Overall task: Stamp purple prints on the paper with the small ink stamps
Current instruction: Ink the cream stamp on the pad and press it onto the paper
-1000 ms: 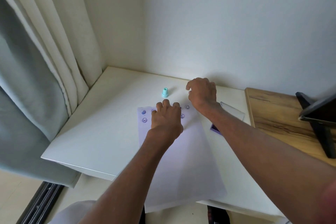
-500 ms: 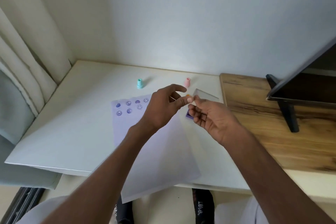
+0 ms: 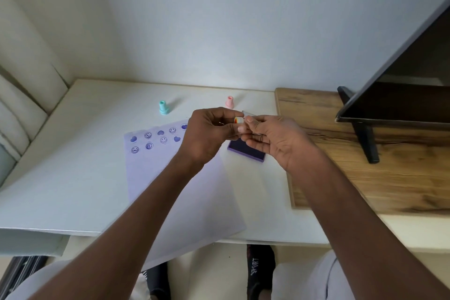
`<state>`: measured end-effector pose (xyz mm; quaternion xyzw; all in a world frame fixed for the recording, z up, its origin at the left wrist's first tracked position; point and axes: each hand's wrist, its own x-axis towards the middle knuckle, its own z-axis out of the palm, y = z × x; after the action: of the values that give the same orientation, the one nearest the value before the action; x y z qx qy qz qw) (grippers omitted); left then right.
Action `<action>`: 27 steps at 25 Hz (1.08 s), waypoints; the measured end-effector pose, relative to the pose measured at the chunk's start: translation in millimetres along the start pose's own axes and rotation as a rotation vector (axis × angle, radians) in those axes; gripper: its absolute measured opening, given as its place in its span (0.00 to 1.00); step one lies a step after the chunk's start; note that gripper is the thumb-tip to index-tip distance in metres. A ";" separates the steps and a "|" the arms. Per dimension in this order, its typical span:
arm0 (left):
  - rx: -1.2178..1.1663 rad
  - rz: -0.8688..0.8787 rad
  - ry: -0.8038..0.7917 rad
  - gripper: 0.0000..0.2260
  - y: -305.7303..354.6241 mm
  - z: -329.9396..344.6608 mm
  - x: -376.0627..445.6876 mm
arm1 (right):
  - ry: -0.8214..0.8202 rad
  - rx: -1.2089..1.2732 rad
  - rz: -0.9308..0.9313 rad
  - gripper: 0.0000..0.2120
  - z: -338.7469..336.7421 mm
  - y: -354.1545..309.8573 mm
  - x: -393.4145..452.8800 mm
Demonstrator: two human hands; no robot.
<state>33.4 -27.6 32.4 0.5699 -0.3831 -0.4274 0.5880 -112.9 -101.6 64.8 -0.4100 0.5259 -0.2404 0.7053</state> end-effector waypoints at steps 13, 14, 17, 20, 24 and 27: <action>0.859 -0.068 0.002 0.11 -26.7 -8.5 4.8 | 0.300 -1.096 -0.479 0.18 -16.8 15.6 15.6; 0.864 -0.075 -0.022 0.11 -26.6 -8.2 5.0 | 0.298 -1.171 -0.498 0.18 -10.7 20.2 16.8; 0.847 -0.091 -0.097 0.11 -26.4 -10.8 5.9 | 0.287 -1.277 -0.530 0.11 1.1 27.7 22.3; 0.865 -0.094 -0.140 0.09 -26.3 -13.8 4.9 | 0.294 -1.298 -0.538 0.10 9.6 34.2 27.3; 0.863 -0.095 -0.182 0.10 -24.9 -19.3 4.8 | 0.318 -1.323 -0.529 0.12 18.3 39.7 30.9; 0.849 -0.092 -0.185 0.12 -24.0 -19.5 3.0 | 0.353 -1.237 -0.511 0.14 18.7 39.2 30.0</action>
<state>51.1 -23.4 7.3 0.7368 -0.5502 -0.3069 0.2454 -89.0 -97.2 17.9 -0.8026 0.5604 -0.1180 0.1670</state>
